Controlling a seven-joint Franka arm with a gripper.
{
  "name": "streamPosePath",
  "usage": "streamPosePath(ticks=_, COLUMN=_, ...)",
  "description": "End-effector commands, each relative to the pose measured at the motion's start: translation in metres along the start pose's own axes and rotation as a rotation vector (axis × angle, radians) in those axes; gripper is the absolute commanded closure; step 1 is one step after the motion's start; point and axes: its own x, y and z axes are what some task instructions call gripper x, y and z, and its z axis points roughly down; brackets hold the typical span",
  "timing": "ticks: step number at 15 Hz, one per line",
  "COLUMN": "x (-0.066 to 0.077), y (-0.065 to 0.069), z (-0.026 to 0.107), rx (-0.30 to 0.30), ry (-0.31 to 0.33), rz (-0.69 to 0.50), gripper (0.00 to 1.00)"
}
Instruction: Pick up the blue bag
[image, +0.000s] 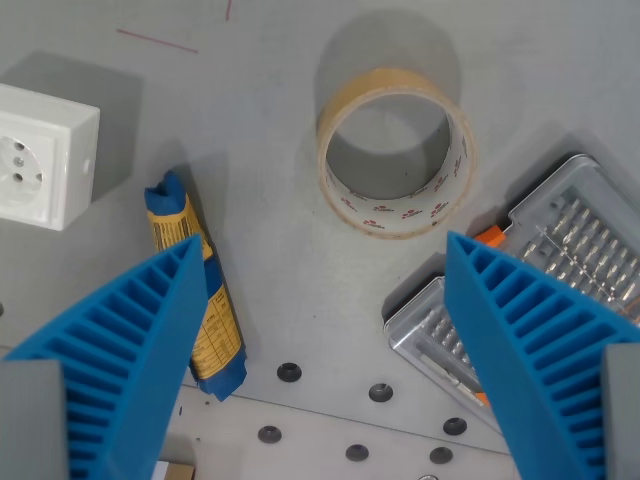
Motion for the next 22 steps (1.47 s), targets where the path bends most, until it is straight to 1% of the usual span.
streamPosePath(ticks=1, x=0.000, y=0.000, z=-0.001, rx=-0.001, ry=0.003, rz=-0.001, gripper=0.00)
streamPosePath(ticks=6, x=-0.001, y=-0.001, z=0.000, rx=-0.002, ry=0.003, rz=-0.006, gripper=0.00)
streamPosePath(ticks=10, x=-0.004, y=-0.004, z=0.005, rx=-0.005, ry=0.010, rz=-0.023, gripper=0.00)
streamPosePath(ticks=15, x=-0.013, y=-0.012, z=0.018, rx=-0.023, ry=0.050, rz=-0.056, gripper=0.00)
streamPosePath(ticks=19, x=-0.024, y=-0.021, z=0.031, rx=-0.042, ry=0.088, rz=-0.085, gripper=0.00)
streamPosePath(ticks=22, x=-0.033, y=-0.028, z=0.039, rx=-0.050, ry=0.098, rz=-0.110, gripper=0.00)
